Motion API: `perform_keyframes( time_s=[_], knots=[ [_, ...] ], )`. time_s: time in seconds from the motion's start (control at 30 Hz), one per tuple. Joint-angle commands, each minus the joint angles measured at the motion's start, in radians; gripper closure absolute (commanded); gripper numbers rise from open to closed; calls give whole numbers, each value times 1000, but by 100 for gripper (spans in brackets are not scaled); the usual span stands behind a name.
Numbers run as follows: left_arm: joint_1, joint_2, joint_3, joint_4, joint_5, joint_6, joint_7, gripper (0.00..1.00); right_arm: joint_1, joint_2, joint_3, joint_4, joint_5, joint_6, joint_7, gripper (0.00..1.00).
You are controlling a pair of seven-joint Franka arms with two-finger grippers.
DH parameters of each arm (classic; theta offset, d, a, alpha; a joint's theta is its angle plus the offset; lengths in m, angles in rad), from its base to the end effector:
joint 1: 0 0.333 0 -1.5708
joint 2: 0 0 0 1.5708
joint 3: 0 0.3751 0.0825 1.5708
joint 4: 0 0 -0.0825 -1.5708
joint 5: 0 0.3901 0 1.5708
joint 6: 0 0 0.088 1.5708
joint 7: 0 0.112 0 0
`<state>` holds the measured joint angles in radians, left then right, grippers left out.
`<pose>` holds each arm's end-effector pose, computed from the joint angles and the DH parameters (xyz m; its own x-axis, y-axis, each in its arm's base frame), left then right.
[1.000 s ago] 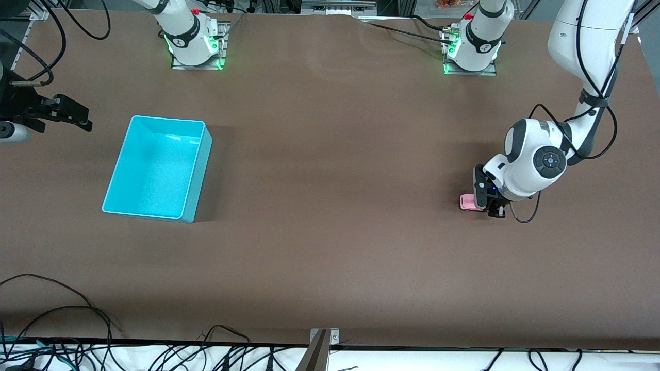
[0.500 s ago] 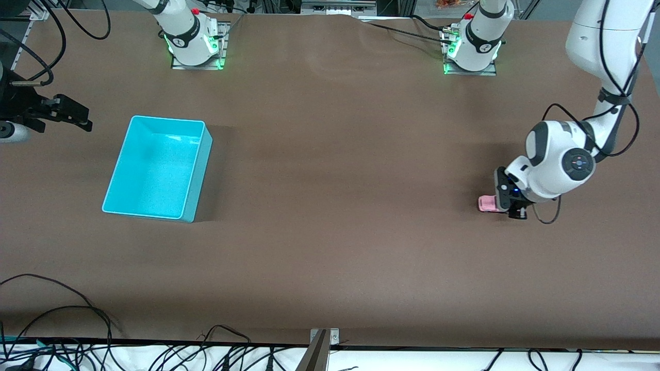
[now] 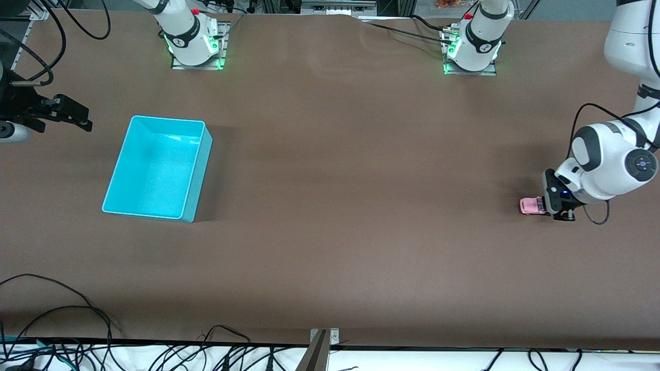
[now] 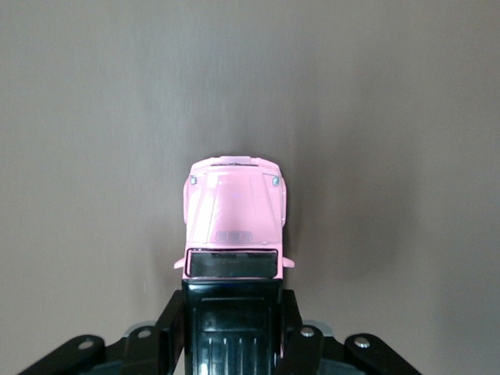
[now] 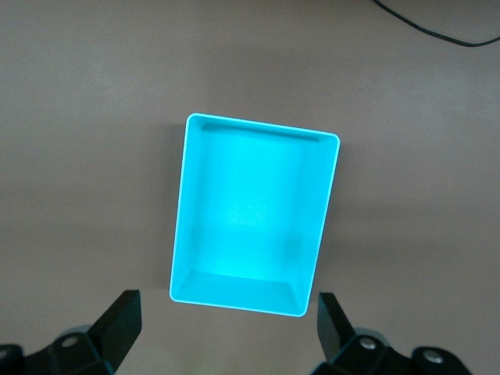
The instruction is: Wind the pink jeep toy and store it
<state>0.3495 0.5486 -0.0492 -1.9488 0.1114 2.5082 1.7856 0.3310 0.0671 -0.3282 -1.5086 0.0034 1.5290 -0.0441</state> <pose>0.6256 0.1956 0.2370 0.0035 -0.9991 -0.0426 -1.0000 -0.0034 -0.0016 0.5794 0.0097 0.6683 0.9979 0.0468 -0.0439 0.0475 -0.9987 0.0163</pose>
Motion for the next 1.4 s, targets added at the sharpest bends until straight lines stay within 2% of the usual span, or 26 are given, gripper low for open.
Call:
perform_keyframes(
  time_s=[0.0,0.27,1.1,1.17,1.2,1.23,1.3,1.37],
  knots=[
    [40,100,-5,47,27,11,35,88,-4,-4,0,7,18,0,0,0],
    [58,111,17,64,31,18,38,88,-4,-4,0,7,18,0,0,0],
    [80,122,12,87,99,18,41,85,-4,-4,0,7,18,0,0,0],
    [80,122,12,87,96,18,41,76,-4,-4,0,7,18,0,0,0],
    [81,122,12,87,94,18,41,67,-4,-4,0,7,18,0,0,0],
    [81,120,11,87,93,18,41,50,-4,-4,0,7,18,0,0,0],
    [80,113,11,91,93,18,43,0,-4,-4,0,7,18,0,0,0],
    [80,109,9,102,90,12,38,0,-4,-4,0,7,18,0,0,0]
  ],
)
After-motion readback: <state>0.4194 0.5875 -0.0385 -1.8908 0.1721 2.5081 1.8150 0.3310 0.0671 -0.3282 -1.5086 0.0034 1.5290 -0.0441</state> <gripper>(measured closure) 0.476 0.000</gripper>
